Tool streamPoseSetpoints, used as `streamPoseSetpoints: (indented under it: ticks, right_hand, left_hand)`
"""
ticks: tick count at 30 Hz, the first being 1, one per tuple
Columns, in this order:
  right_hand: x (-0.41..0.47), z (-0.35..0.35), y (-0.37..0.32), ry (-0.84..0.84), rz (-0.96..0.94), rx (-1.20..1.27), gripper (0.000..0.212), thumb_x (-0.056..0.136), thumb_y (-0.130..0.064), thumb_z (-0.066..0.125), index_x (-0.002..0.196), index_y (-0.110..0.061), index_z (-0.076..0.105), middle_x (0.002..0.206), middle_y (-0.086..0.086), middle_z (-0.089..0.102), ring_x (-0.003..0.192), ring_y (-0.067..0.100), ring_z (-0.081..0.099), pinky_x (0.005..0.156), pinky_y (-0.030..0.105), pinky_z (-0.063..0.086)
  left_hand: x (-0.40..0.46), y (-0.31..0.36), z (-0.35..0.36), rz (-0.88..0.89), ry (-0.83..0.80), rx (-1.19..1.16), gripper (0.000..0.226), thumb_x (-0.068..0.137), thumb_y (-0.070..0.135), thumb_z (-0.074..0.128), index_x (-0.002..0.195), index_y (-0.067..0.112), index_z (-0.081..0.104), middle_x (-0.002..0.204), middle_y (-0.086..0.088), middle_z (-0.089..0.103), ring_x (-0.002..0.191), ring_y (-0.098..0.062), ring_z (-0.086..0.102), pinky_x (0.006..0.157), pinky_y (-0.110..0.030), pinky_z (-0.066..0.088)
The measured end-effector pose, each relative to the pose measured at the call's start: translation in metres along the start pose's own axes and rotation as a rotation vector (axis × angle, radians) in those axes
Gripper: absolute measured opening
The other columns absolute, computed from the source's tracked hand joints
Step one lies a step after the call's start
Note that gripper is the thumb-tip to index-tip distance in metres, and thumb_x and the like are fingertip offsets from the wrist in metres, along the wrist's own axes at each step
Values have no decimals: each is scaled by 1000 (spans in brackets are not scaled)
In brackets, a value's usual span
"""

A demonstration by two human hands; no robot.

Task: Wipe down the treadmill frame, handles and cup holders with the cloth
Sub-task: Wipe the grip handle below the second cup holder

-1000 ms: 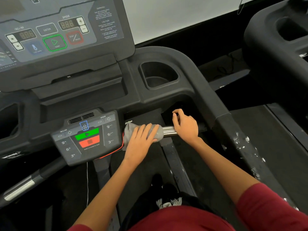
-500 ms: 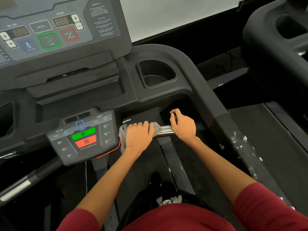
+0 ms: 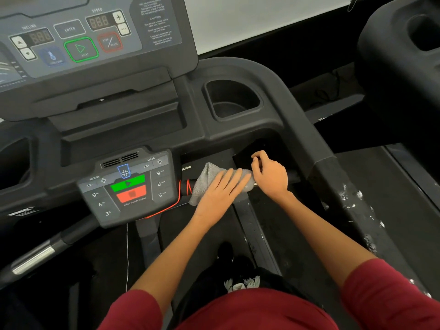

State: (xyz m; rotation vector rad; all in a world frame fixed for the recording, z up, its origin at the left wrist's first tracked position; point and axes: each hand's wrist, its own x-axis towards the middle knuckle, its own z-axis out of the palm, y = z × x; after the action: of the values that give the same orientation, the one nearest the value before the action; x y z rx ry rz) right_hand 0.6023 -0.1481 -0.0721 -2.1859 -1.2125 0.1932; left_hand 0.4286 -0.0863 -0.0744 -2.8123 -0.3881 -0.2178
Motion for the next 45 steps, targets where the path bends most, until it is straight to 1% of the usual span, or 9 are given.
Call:
streamPoseSetpoints:
  ticks: [9, 13, 21, 26, 29, 33, 38, 41, 45]
  right_hand:
    - [-1, -2, -3, -45, 34, -5, 19, 100, -23, 42, 107, -11, 56, 60, -1, 56, 47, 10, 49, 44, 22, 33]
    - [-1, -3, -3, -39, 34, 0, 20, 100, -22, 42, 108, -10, 56, 60, 0, 57, 48, 12, 49, 43, 20, 32]
    - [0, -1, -2, 10, 62, 88, 22, 102, -22, 40, 107, -9, 56, 67, 4, 62, 54, 17, 58, 49, 36, 47]
    - [-2, -4, -2, -5, 57, 99, 22, 102, -23, 41, 109, -9, 56, 61, -2, 56, 51, 13, 54, 44, 22, 34]
    - [-2, -4, -2, -30, 83, 99, 22, 102, -24, 41, 110, -10, 55, 58, -5, 52, 51, 12, 52, 44, 21, 31]
    - [-2, -5, -3, -37, 90, 109, 20, 102, -25, 42, 109, -11, 55, 59, -6, 53, 50, 8, 52, 44, 19, 30]
    - [-2, -5, -2, -42, 84, 115, 21, 102, -26, 43, 109, -11, 55, 61, -2, 57, 53, 12, 55, 45, 22, 34]
    - [-2, -5, -2, -53, 85, 113, 20, 102, -26, 43, 108, -12, 55, 61, -3, 56, 53, 12, 54, 45, 24, 35]
    - [-1, -5, -2, -47, 94, 167, 20, 102, -27, 42, 108, -13, 55, 67, -1, 60, 58, 14, 57, 50, 28, 42]
  left_hand:
    - [-37, -20, -2, -227, 15, -17, 72, 79, 0, 55, 145, 10, 27, 134, -16, 50, 122, -31, 49, 109, -44, 32]
    - [-11, -4, -4, -306, -11, -133, 64, 85, 32, 63, 139, 10, 36, 118, -10, 56, 108, -27, 54, 100, -41, 41]
    - [21, 17, -11, -108, -97, -64, 65, 87, 24, 61, 141, 7, 28, 123, -8, 51, 108, -23, 51, 97, -36, 42]
    - [-5, -21, -13, 130, -56, 65, 76, 78, 0, 39, 147, 8, 11, 147, -10, 38, 129, -26, 43, 108, -37, 36]
    - [-22, -36, -10, -19, -14, -58, 61, 87, 12, 51, 144, 10, 28, 130, -9, 52, 108, -27, 53, 95, -37, 41]
    - [-27, -41, -19, -233, -122, -82, 51, 97, 41, 26, 128, 8, 51, 97, -8, 61, 84, -24, 56, 79, -38, 46]
    - [-8, -44, -29, -356, -256, -126, 53, 97, 39, 14, 100, 12, 59, 79, -9, 64, 69, -27, 60, 64, -38, 44]
    - [5, -48, -32, -276, -322, -65, 76, 84, 28, -15, 108, 12, 55, 85, -7, 64, 69, -28, 62, 53, -34, 33]
    - [14, -40, -34, -390, -312, -92, 57, 95, 33, 2, 91, 15, 56, 75, -5, 65, 63, -26, 63, 52, -30, 30]
